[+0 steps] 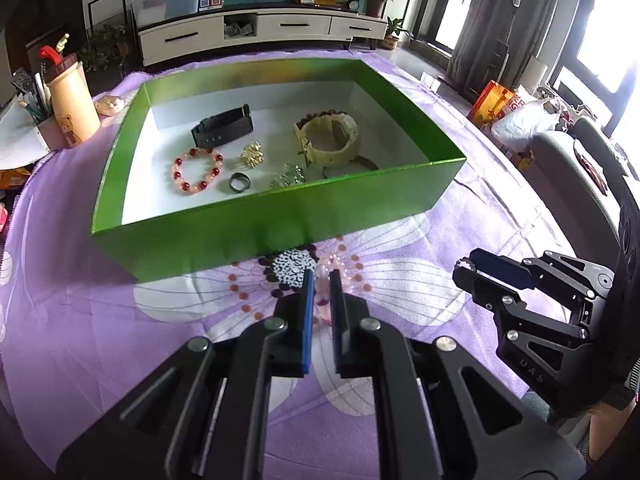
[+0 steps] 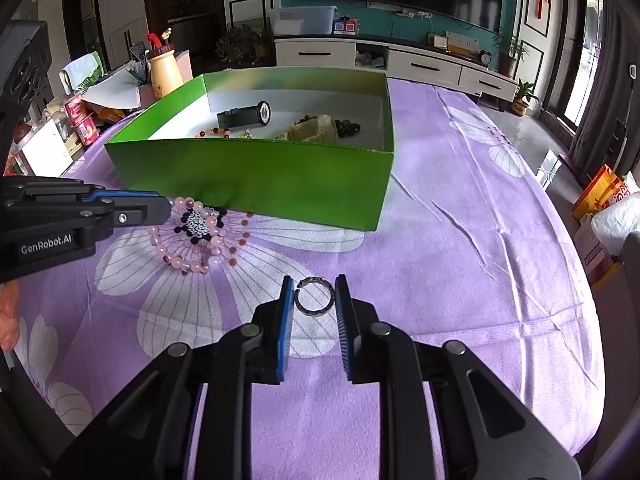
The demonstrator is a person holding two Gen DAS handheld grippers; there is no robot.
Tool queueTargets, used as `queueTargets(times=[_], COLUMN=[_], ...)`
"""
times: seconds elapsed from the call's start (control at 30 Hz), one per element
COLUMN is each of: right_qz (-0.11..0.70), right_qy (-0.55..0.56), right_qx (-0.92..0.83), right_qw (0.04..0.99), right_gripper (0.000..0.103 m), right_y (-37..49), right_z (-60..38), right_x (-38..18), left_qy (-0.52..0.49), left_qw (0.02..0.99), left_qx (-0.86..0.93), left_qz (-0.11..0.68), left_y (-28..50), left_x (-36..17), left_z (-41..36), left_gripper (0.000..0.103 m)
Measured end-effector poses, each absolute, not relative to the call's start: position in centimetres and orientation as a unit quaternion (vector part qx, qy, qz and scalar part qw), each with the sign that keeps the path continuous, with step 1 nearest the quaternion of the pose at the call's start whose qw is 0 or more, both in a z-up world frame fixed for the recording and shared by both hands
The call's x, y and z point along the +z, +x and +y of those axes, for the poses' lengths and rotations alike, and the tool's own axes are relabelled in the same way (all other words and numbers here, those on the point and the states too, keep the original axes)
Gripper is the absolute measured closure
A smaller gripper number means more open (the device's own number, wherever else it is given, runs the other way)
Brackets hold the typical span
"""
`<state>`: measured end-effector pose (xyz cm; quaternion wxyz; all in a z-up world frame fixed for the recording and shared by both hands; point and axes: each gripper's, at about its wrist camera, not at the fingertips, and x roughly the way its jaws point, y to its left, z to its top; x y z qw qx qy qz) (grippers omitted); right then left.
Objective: Organize jewelry
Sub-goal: 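Grasp the pink bead bracelet with the left tool while the right tool grasps the silver ring, then carry the pink bracelet and silver ring toward the green box with both tools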
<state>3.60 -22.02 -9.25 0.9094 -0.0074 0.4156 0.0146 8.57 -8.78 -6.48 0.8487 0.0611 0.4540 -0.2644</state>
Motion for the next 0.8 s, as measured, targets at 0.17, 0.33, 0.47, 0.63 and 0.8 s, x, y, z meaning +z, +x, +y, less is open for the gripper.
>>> queueTargets(times=[0.17, 0.33, 0.47, 0.63, 0.8], right_qz=[0.407, 0.397, 0.388, 0.379, 0.369], right_qy=[-0.012, -0.015, -0.020, -0.024, -0.022], right_qx=[0.017, 0.019, 0.022, 0.025, 0.029], right_qw=[0.913, 0.917, 0.921, 0.925, 0.929], right_gripper=[0.083, 0.083, 0.083, 0.083, 0.083], right_y=[3.1, 2.9, 2.8, 2.7, 2.8], right_z=[-21.5, -20.9, -20.4, -20.0, -19.6], right_x=[-8.2, -7.0, -5.9, -4.9, -3.7], left_qy=[0.049, 0.047, 0.042, 0.041, 0.038], left_qw=[0.853, 0.860, 0.864, 0.870, 0.874], left_qx=[-0.260, -0.249, -0.244, -0.238, -0.238], left_qz=[0.450, 0.443, 0.438, 0.430, 0.422], left_y=[8.3, 8.2, 8.1, 7.9, 8.0], left_x=[-5.2, -4.1, -3.1, -1.9, -0.5], left_z=[-7.5, -6.4, -5.6, -4.9, -4.5], left_gripper=[0.096, 0.096, 0.096, 0.096, 0.096])
